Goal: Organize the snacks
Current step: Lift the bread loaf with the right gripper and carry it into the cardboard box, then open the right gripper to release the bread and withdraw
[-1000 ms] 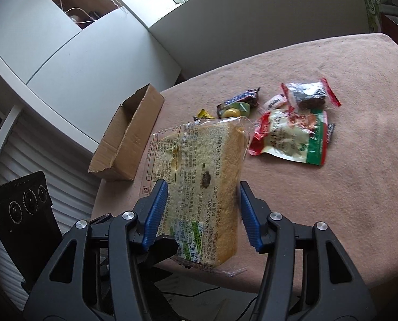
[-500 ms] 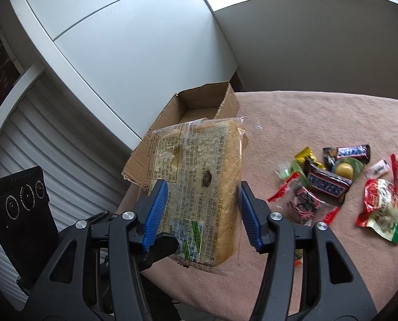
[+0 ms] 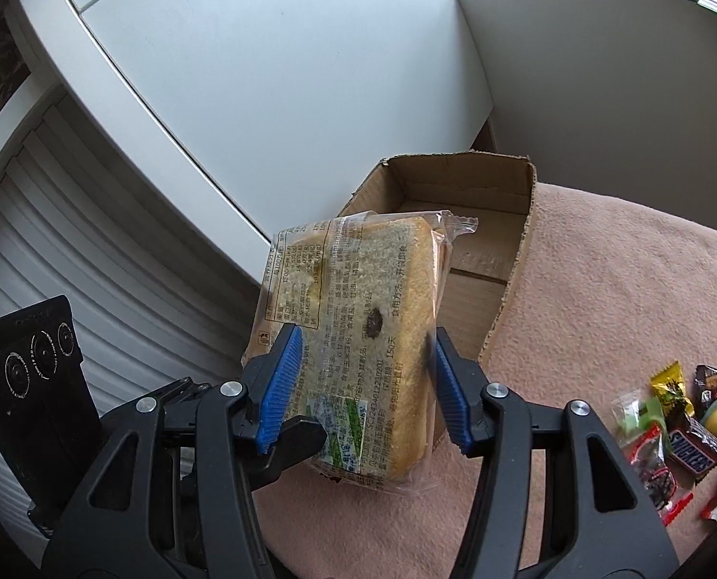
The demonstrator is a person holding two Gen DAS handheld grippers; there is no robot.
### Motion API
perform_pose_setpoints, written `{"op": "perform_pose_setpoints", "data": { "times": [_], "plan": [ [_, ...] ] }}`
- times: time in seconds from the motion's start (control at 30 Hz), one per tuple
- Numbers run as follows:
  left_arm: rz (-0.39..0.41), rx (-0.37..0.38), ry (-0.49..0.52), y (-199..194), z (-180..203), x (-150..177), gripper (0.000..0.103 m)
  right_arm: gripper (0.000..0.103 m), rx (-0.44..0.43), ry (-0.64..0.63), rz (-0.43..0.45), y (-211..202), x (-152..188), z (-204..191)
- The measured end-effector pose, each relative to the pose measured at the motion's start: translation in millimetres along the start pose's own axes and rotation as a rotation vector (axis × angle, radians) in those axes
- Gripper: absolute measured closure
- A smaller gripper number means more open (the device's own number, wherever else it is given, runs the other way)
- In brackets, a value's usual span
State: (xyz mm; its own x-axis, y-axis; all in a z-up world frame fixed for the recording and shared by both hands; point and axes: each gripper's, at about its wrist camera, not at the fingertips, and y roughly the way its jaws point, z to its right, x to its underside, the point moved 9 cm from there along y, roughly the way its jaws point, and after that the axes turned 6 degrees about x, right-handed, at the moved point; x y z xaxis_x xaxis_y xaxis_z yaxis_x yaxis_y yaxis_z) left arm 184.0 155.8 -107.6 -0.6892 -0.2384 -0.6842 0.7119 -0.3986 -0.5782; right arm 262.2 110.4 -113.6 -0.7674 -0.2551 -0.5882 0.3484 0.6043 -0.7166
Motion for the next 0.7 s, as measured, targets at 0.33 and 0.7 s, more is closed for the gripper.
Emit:
{"op": "perform_pose_setpoints", "data": {
  "times": [0.33,0.7],
  "plan": [
    [-0.021,-0.048,-0.042,13,-43,-6,0.052,0.047,0.003,-0.011,-0.061,40,-3,-2],
    [-0.013,-0.136,-0.036,10,-56,-6,0.057,0.033,0.064,-0.018,-0.026,34,-11,1]
  ]
}}
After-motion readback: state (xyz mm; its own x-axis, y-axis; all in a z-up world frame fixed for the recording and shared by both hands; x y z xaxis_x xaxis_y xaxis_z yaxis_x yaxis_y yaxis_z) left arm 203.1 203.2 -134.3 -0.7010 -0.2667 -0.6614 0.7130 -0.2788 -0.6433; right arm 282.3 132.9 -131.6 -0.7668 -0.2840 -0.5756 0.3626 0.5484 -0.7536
